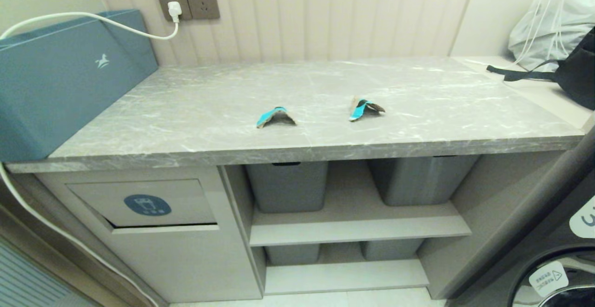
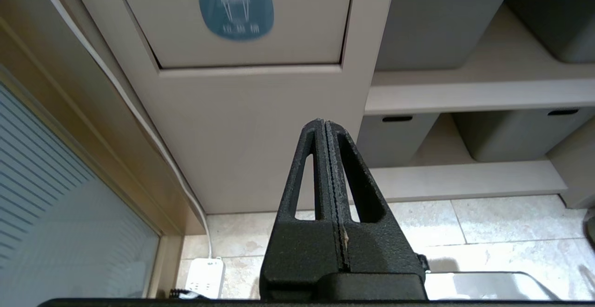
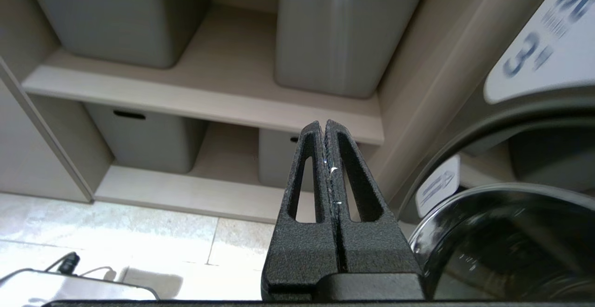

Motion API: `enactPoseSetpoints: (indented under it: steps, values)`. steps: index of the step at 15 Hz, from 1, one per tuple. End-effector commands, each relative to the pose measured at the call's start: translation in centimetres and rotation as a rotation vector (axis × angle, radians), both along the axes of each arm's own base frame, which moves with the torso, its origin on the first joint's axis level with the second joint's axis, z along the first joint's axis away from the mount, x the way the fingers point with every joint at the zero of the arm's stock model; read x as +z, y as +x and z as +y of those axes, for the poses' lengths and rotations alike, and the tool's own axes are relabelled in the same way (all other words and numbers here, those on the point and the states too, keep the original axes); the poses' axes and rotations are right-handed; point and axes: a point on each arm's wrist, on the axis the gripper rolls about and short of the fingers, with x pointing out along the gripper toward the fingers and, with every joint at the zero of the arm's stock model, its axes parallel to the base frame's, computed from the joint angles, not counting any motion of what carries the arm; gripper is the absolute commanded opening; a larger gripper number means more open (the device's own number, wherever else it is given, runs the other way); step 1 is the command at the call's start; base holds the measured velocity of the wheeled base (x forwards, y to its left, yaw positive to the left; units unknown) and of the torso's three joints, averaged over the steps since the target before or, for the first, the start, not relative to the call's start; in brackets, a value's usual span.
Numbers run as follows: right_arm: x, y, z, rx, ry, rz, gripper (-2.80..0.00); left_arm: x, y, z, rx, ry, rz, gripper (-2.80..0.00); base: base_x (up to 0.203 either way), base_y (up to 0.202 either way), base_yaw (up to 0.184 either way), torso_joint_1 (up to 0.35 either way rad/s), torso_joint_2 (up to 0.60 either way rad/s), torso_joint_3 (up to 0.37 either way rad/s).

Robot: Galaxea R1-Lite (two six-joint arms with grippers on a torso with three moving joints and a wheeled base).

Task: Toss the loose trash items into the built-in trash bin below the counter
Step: Pick up the garbage

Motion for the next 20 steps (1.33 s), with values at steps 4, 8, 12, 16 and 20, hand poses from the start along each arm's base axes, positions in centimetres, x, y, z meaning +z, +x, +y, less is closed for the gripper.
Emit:
enactPoseSetpoints:
  steps: [4, 8, 12, 16, 20]
  values:
    - [0.0, 0.0, 0.0, 0.001, -0.001, -0.001, -2.80, 0.0, 0.0, 0.0, -0.001, 0.003, 0.002, -2.80, 0.000, 0.000, 0.000, 0.218, -0.49, -0.280]
    - [0.0, 0.0, 0.0, 0.001, -0.001, -0.001, -2.80, 0.0, 0.0, 0.0, -0.002, 0.003, 0.004, -2.80, 0.000, 0.000, 0.000, 0.240, -0.52, -0.284]
    - [0.0, 0.0, 0.0, 0.003, 0.013, 0.000, -2.80, 1.4, -0.1, -0.1, -0.061, 0.053, -0.025, -2.80, 0.000, 0.000, 0.000, 0.195, -0.42, -0.220]
    - [0.0, 0.0, 0.0, -0.011, 0.083, 0.001, -2.80, 9.2, 3.0, -0.5, -0.231, -0.009, 0.040, -2.80, 0.000, 0.000, 0.000, 0.027, -0.05, -0.024]
    - [0.0, 0.0, 0.0, -0.013, 0.088, 0.002, -2.80, 16.5, 11.9, -1.4, -0.425, -0.207, 0.206, 0.00, 0.000, 0.000, 0.000, 0.000, 0.00, 0.000]
